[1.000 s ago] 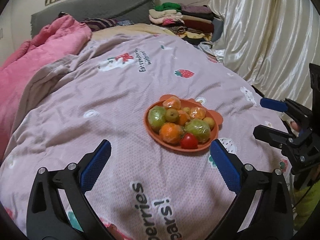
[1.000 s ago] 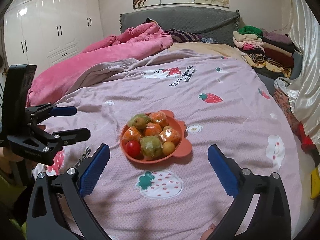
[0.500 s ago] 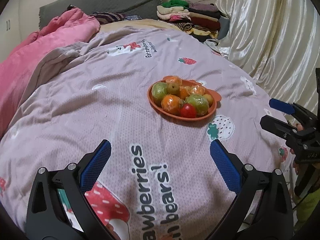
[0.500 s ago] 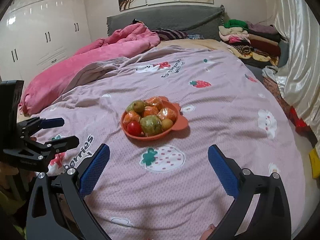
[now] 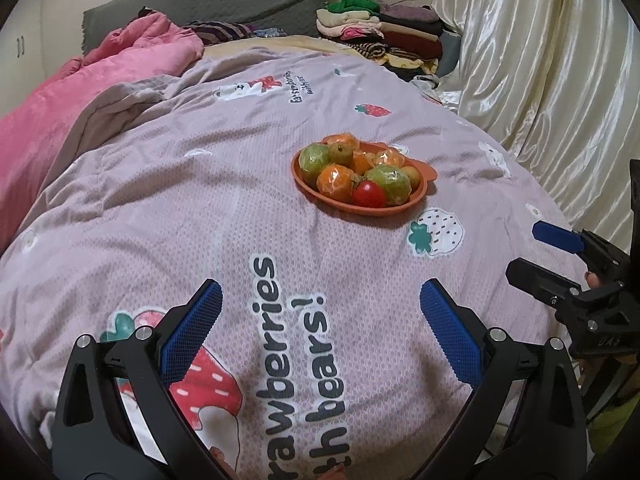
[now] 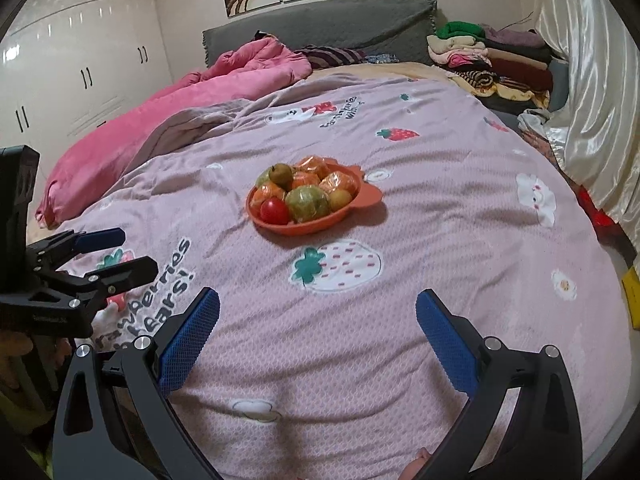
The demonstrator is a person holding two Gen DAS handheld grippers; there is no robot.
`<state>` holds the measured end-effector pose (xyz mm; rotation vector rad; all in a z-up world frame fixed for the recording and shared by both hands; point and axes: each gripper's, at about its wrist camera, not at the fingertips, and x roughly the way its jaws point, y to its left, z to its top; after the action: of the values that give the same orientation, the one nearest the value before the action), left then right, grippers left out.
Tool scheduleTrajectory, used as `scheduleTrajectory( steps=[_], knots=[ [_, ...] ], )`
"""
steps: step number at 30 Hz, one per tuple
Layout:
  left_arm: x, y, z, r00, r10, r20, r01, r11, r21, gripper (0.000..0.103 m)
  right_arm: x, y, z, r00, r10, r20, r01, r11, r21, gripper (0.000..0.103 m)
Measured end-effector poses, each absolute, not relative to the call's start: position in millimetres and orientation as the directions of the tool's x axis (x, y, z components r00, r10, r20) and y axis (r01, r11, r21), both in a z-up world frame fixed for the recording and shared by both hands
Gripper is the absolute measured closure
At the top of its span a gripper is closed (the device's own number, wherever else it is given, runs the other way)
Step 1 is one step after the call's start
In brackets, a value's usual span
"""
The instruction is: Organize fruits
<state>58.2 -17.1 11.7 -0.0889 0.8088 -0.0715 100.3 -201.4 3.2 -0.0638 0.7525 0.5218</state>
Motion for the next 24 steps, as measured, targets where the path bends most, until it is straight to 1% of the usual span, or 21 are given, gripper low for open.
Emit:
scheduleTrajectory(
  steps=[7, 24],
  knots=[
    [55, -17, 2, 0.684, -0.099, -0.723, 0.021, 0.993, -0.116, 0.010, 96, -206, -6, 0.618, 0.408, -0.672, -0.462, 0.880, 0.110, 0.005],
    [56, -20, -2, 0.674, -0.093, -0.733, 0.020, 0.994, -0.107, 0.010, 94, -204, -12, 0.604, 0.418, -0.679, -0.474, 0.873, 0.115, 0.005]
  ],
)
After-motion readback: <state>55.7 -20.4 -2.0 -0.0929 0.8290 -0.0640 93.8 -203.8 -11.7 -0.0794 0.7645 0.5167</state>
